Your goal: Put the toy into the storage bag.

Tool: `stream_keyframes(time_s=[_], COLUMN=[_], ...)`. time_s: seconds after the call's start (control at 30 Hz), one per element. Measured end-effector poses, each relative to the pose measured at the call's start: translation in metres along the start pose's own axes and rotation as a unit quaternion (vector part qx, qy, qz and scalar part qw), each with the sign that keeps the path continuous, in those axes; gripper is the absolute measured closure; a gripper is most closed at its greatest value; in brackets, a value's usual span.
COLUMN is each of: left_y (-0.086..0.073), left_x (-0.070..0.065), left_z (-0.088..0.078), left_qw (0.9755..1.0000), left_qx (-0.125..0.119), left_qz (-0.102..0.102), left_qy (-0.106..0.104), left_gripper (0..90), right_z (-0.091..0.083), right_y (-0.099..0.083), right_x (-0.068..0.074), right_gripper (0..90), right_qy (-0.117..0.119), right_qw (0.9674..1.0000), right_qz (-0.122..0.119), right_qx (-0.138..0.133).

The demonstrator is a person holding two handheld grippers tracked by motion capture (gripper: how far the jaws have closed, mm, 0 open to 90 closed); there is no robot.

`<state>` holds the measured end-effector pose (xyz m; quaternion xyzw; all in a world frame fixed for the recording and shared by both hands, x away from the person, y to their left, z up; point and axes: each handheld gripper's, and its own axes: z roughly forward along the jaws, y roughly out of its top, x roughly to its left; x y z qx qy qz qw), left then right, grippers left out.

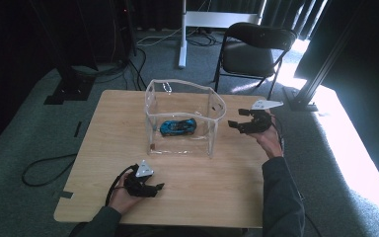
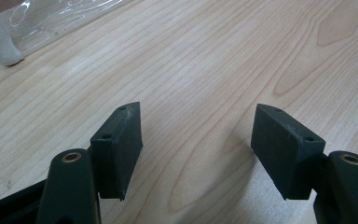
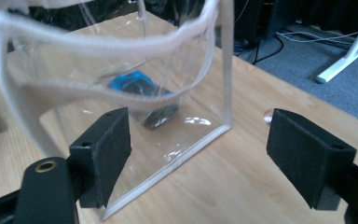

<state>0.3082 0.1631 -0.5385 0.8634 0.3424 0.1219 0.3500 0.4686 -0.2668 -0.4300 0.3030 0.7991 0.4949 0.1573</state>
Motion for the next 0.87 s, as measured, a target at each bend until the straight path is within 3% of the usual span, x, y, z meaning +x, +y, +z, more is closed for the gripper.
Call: stream_keyframes(time_s=[0.2, 0.37, 0.43, 0.5, 0.57, 0.87], left_y=[0.000, 0.000, 0.000, 0.000, 0.000, 0.000], left_x=[0.000, 0.000, 0.000, 0.000, 0.000, 0.001], left_z=[0.000, 0.000, 0.000, 0.001, 0.001, 0.001], left_qw=[1.0000, 1.0000, 1.0000, 1.0000, 1.0000, 1.0000], left_qx=[0.000, -0.001, -0.001, -0.002, -0.004, -0.004], left_qz=[0.000, -0.001, 0.000, 0.000, -0.002, -0.001], left_qy=[0.000, 0.000, 0.000, 0.000, 0.000, -0.001], left_gripper=[34.3, 34.2, 34.2, 34.2, 34.2, 34.3], right_z=[0.004, 0.012, 0.013, 0.014, 0.015, 0.018], right_y=[-0.027, -0.051, -0.060, -0.068, -0.076, -0.101], right_x=[0.012, 0.028, 0.032, 0.037, 0.039, 0.046], right_gripper=[21.2, 19.7, 19.6, 19.0, 18.2, 18.0], right_qy=[-0.019, -0.037, -0.035, -0.049, -0.044, -0.061], right_qw=[0.9995, 0.9985, 0.9983, 0.9973, 0.9973, 0.9947], right_qz=[0.026, 0.016, 0.022, 0.022, 0.029, 0.061], right_qx=[-0.002, 0.037, 0.040, 0.049, 0.050, 0.056])
